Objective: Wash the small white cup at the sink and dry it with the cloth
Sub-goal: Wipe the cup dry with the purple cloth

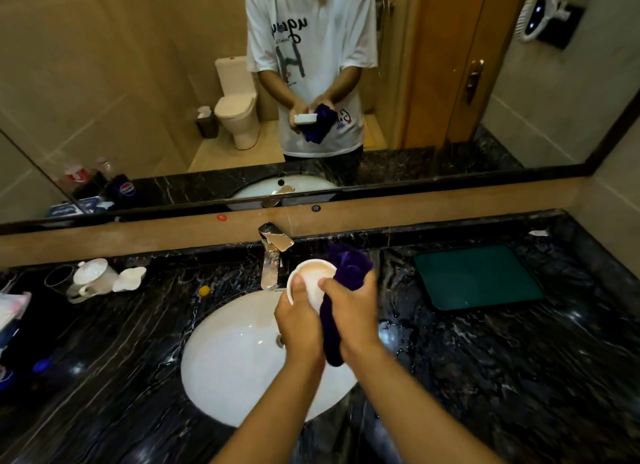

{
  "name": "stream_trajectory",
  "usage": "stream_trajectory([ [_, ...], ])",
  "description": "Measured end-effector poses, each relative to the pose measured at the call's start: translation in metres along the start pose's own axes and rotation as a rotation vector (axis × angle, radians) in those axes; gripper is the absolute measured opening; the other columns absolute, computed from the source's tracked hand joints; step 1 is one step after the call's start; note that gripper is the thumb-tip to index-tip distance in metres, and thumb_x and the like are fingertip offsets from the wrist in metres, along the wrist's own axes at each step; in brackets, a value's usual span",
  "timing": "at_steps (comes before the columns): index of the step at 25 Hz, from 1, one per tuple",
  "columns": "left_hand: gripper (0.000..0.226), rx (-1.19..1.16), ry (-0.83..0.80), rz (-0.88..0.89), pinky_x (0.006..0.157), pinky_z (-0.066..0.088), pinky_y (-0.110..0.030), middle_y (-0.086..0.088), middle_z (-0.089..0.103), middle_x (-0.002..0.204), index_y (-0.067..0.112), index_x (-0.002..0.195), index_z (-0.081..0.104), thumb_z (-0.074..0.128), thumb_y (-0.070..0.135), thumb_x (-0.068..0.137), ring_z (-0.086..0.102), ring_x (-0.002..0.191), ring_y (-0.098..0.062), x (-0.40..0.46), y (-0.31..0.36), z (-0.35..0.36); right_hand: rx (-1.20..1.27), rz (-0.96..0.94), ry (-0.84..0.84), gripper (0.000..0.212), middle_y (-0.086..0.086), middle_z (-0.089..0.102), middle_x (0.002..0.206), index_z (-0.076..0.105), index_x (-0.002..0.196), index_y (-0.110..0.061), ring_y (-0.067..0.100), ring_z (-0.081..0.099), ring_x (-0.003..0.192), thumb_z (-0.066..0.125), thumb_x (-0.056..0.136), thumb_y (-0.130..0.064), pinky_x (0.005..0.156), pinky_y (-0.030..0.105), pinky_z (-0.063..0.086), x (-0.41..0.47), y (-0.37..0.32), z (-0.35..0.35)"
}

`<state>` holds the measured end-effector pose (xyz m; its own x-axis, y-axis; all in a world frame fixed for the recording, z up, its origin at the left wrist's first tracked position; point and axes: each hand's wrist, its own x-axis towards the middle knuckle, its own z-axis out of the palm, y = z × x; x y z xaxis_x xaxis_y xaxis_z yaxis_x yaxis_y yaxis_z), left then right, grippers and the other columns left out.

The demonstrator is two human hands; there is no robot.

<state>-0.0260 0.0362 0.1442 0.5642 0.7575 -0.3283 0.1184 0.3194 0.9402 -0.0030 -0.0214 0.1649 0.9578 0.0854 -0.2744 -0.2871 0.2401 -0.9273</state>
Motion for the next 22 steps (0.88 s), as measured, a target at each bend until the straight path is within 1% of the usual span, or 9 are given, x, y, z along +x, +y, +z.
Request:
stream_trajectory([
  [1, 0.028, -0.046, 0.084, 0.005, 0.077, 0.059, -0.042, -0.003, 0.073, 0.088, 0.028, 0.087, 0.067, 0.049, 0.042, 0.103, 0.071, 0.085, -0.024, -0.002, -0.006, 0.005, 0.039, -0.018, 0.065, 0.046, 0.000, 0.068, 0.094, 0.057, 0.110, -0.026, 0.013, 0.068, 0.079, 0.070, 0.076, 0.001, 0.066, 0.028, 0.059, -0.005, 0.007, 0.005],
  [3, 0.039, 0.093, 0.010, 0.032, 0.080, 0.059, -0.046, -0.003, 0.074, 0.083, 0.026, 0.082, 0.069, 0.048, 0.055, 0.099, 0.072, 0.081, -0.025, 0.005, -0.017, -0.001, -0.004, -0.058, 0.089, 0.043, -0.002, 0.067, 0.093, 0.057, 0.106, -0.027, 0.013, 0.066, 0.078, 0.072, 0.077, 0.000, 0.064, 0.022, 0.057, -0.002, 0.008, -0.001],
  [5, 0.050, 0.496, -0.231, 0.096, 0.067, 0.054, -0.038, -0.003, 0.072, 0.070, 0.022, 0.077, 0.071, 0.047, 0.063, 0.093, 0.066, 0.064, -0.021, 0.017, -0.013, -0.016, -0.213, -0.070, -0.033, 0.043, -0.004, 0.067, 0.096, 0.057, 0.106, -0.030, 0.014, 0.067, 0.085, 0.077, 0.077, -0.006, 0.070, 0.024, 0.058, 0.014, -0.003, -0.019],
  [7, 0.045, 0.763, -0.380, 0.213, 0.056, 0.047, -0.032, -0.004, 0.070, 0.069, 0.016, 0.080, 0.072, 0.052, 0.052, 0.098, 0.062, 0.059, -0.018, 0.031, -0.005, -0.025, -0.384, -0.058, -0.247, 0.046, -0.008, 0.067, 0.101, 0.059, 0.114, -0.028, 0.012, 0.067, 0.092, 0.082, 0.076, -0.014, 0.075, 0.024, 0.058, 0.028, -0.014, -0.032],
  [10, 0.035, 0.504, -0.345, 0.155, 0.050, 0.042, -0.027, 0.002, 0.070, 0.069, 0.020, 0.089, 0.074, 0.050, 0.042, 0.102, 0.060, 0.056, -0.012, 0.029, 0.008, -0.021, -0.249, -0.032, -0.257, 0.041, -0.005, 0.072, 0.099, 0.062, 0.111, -0.024, 0.014, 0.071, 0.089, 0.083, 0.077, -0.018, 0.073, 0.026, 0.059, 0.028, -0.015, -0.023],
  [13, 0.031, 0.027, 0.009, -0.038, 0.065, 0.056, -0.034, -0.002, 0.073, 0.080, 0.019, 0.094, 0.070, 0.051, 0.042, 0.102, 0.069, 0.072, -0.019, 0.012, 0.001, 0.003, -0.070, -0.063, -0.020, 0.040, 0.001, 0.069, 0.096, 0.057, 0.107, -0.023, 0.015, 0.068, 0.081, 0.078, 0.076, -0.009, 0.071, 0.032, 0.060, 0.012, 0.004, 0.005],
  [15, 0.035, -0.006, 0.064, -0.078, 0.068, 0.058, -0.035, -0.006, 0.073, 0.082, 0.016, 0.094, 0.068, 0.048, 0.044, 0.103, 0.071, 0.075, -0.022, 0.006, -0.005, 0.003, -0.079, -0.112, 0.053, 0.045, -0.001, 0.067, 0.098, 0.054, 0.109, -0.026, 0.013, 0.068, 0.083, 0.076, 0.075, -0.008, 0.072, 0.032, 0.061, 0.007, 0.015, 0.008],
  [19, 0.058, 0.725, -0.349, 0.190, 0.058, 0.052, -0.038, -0.006, 0.072, 0.071, 0.016, 0.084, 0.072, 0.045, 0.066, 0.095, 0.065, 0.061, -0.021, 0.035, 0.002, -0.030, -0.373, -0.123, -0.201, 0.044, -0.006, 0.068, 0.103, 0.059, 0.115, -0.028, 0.012, 0.067, 0.095, 0.080, 0.079, -0.012, 0.074, 0.024, 0.057, 0.030, -0.009, -0.018],
  [22, 0.053, 0.833, -0.437, 0.360, 0.061, 0.052, -0.037, -0.003, 0.072, 0.078, 0.018, 0.093, 0.074, 0.042, 0.061, 0.099, 0.067, 0.071, -0.018, 0.050, 0.014, -0.041, -0.451, -0.165, -0.415, 0.047, -0.014, 0.068, 0.107, 0.058, 0.118, -0.030, -0.003, 0.066, 0.095, 0.081, 0.080, -0.015, 0.072, 0.010, 0.052, 0.033, -0.028, -0.025],
])
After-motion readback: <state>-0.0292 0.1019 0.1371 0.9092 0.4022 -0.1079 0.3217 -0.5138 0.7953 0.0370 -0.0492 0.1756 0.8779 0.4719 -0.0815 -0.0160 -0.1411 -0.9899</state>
